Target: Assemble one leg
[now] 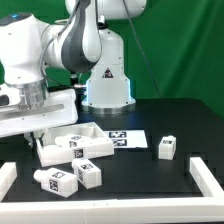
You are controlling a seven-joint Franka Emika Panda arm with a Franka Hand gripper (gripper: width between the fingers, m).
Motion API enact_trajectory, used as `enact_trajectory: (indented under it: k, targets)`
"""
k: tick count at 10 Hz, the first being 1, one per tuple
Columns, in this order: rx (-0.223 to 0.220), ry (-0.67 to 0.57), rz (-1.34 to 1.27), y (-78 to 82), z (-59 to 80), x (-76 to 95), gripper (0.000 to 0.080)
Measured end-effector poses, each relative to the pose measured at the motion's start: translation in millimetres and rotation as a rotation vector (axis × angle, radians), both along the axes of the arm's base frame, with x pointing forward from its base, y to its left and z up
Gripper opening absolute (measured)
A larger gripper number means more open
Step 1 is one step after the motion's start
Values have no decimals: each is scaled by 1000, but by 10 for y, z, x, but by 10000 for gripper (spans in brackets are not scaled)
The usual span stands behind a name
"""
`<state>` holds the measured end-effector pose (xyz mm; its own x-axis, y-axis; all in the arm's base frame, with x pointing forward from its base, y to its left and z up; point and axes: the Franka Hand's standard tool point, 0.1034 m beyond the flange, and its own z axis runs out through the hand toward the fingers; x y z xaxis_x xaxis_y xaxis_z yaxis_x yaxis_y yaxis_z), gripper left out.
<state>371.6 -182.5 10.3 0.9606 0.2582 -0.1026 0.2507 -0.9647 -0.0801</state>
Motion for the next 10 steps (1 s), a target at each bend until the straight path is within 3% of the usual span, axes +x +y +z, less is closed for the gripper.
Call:
enact_trajectory:
  k: [2,4,5,6,7,10]
  targets:
    - [55,38,-57,194,273,183,52]
    - [66,61,-171,545,558,412,52]
    - [51,55,-225,732,660,583,52]
    - [37,43,-247,873,663,707,52]
    - [22,20,-238,880,564,692,52]
    - [22,34,-238,883,523,644,54]
